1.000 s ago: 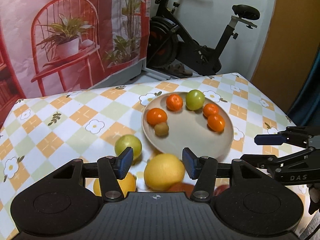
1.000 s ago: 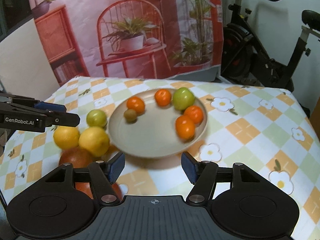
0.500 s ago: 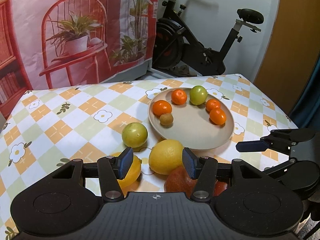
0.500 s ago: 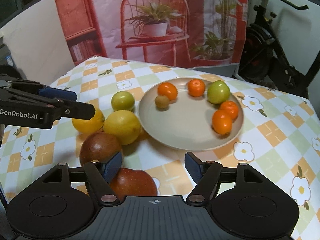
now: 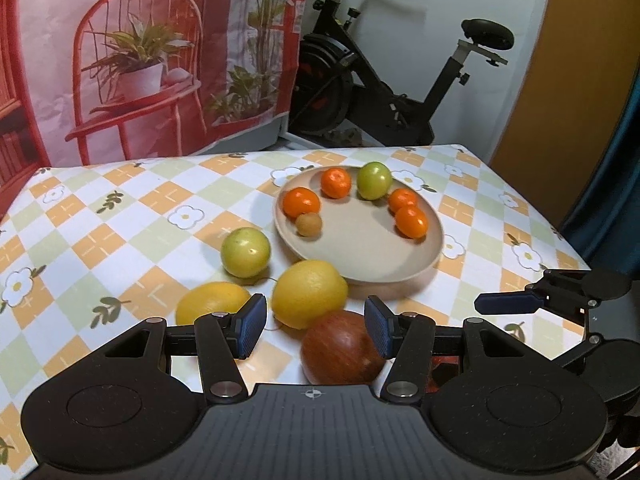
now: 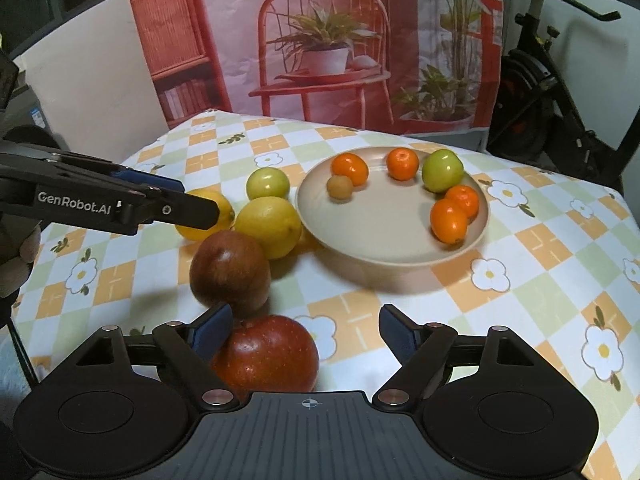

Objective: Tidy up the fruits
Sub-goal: 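Move both tools back toward the red apples beside the plate, then close the left gripper on a red apple while the right tool pushes against it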

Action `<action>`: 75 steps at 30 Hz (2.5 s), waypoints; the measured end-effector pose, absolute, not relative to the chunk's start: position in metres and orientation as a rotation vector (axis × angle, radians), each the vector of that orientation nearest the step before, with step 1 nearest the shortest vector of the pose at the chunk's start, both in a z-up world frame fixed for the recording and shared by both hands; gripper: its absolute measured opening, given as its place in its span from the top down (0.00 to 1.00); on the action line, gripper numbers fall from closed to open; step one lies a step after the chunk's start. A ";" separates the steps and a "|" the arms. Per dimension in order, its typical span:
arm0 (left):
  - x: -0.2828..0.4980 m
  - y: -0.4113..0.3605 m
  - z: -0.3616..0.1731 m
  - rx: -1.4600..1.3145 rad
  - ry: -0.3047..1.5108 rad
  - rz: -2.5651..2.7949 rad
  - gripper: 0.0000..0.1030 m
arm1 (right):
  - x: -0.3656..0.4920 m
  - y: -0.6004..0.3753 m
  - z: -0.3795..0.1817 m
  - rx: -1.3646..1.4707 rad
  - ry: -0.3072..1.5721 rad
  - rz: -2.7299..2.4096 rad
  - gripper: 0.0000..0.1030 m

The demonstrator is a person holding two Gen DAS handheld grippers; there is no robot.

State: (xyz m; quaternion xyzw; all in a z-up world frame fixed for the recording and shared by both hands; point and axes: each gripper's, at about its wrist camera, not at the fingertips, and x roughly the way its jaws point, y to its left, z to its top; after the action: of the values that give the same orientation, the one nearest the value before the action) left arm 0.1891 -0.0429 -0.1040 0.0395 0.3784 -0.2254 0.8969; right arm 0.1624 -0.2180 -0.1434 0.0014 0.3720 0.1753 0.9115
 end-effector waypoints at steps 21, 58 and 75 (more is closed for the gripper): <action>0.167 -0.073 -0.121 0.055 0.842 -0.629 0.57 | 0.128 -0.259 -0.149 0.069 0.760 0.268 0.25; 0.176 -0.093 -0.149 -0.066 0.961 -0.748 0.58 | 0.115 -0.251 -0.165 0.021 0.836 0.368 0.28; 0.178 -0.092 -0.154 -0.103 1.007 -0.771 0.59 | 0.128 -0.242 -0.179 0.083 0.820 0.444 0.40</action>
State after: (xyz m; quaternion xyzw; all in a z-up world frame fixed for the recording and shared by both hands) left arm 0.1781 -0.0921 -0.1542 -0.0479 0.4701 -0.3599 0.8045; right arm 0.1275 -0.2419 -0.1792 0.0401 0.3953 0.2139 0.8924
